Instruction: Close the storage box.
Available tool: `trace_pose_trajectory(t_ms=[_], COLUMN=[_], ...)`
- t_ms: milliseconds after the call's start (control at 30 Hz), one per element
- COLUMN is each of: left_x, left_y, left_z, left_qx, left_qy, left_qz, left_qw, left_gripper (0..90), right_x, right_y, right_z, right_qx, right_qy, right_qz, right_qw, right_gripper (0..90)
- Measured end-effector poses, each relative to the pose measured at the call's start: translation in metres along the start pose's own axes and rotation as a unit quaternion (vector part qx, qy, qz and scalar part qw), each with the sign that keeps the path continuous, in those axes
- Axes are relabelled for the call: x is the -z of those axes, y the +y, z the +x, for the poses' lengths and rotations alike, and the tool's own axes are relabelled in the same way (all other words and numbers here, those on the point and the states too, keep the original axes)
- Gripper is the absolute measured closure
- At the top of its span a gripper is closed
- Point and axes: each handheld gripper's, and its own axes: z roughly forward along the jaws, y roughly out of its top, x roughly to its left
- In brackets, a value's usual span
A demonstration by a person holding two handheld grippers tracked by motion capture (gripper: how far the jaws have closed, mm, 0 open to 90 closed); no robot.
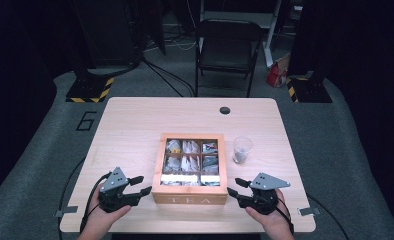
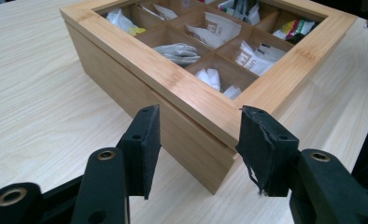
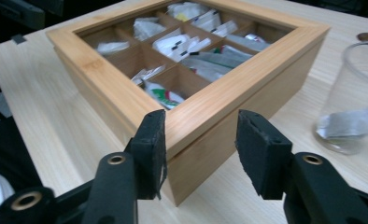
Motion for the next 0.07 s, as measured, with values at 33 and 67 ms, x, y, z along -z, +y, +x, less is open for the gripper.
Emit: trace_pose_trajectory(t_ms=[33,67], left_x=[0.0005,0.0003], left_y=[-0.0004,-0.0010], left_z=[0.0013,0.0021], left_qx=[0.002,0.005], left_qy=[0.001,0.003], left_qz=[0.002,-0.002], left_qw=[1.0000,1.0000], left_gripper=[48.1,48.1], right_x=[0.0008,0.0010], right_y=[-0.0006,-0.0018], right_z=[-0.0014,-0.0028], right_qx=[-0.003,-0.005], right_qy=[-0.004,-0.007], right_qz=[0.000,0.000], right_qw=[1.0000,1.0000], right_gripper=[49.4,49.0])
